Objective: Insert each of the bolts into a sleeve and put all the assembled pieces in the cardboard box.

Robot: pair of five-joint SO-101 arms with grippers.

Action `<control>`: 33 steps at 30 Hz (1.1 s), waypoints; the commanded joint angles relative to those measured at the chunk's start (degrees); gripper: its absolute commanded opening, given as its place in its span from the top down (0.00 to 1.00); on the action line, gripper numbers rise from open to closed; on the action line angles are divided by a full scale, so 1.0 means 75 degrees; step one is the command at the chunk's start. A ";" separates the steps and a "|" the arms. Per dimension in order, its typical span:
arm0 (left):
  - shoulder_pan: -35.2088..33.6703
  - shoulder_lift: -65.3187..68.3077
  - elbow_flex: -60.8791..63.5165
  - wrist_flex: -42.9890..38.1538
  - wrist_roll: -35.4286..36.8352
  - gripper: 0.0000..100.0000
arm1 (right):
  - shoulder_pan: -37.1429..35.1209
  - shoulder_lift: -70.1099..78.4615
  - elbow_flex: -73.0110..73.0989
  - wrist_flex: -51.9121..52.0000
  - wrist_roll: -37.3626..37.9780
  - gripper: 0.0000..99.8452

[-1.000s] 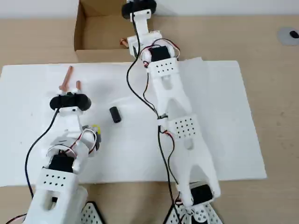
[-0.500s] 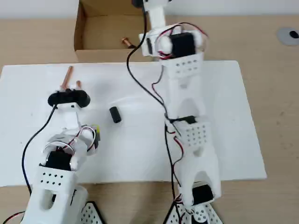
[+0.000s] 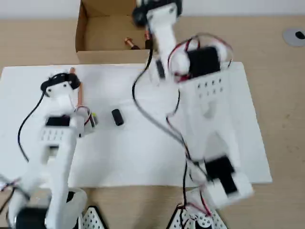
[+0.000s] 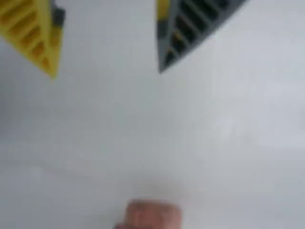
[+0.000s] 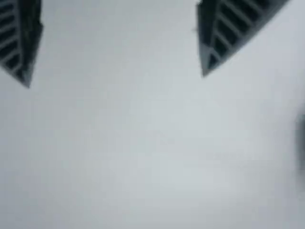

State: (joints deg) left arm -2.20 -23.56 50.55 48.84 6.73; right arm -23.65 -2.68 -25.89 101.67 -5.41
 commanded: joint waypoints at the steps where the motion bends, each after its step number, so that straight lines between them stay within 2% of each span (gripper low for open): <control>1: -0.0059 0.1178 -0.1266 0.0023 0.0070 0.84 | -0.0193 -0.1928 0.2831 0.0105 0.0328 0.73; 6: -0.0105 0.1530 -0.1969 0.0023 0.0082 0.84 | 0.0346 -0.2714 0.4835 0.0105 0.0856 0.73; 13: -0.0821 0.1752 -0.2696 -0.0012 0.0070 0.84 | 0.1799 -0.2714 0.5621 0.0105 0.0891 0.73; 19: -0.1266 0.2807 -0.3470 0.0023 0.0023 0.84 | 0.1846 -0.2702 0.6042 -0.0012 0.1008 0.73; 24: -0.0985 0.3862 -0.4079 0.0023 -0.0445 0.84 | 0.1846 -0.2725 0.6171 -0.0047 0.1008 0.73; 33: -0.0856 0.4730 -0.5169 0.0586 -0.0457 0.84 | 0.1846 -0.2749 0.6171 -0.0012 0.1008 0.73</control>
State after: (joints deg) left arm -9.23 11.78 15.56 52.09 3.65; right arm -10.64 -21.49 20.26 101.58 1.63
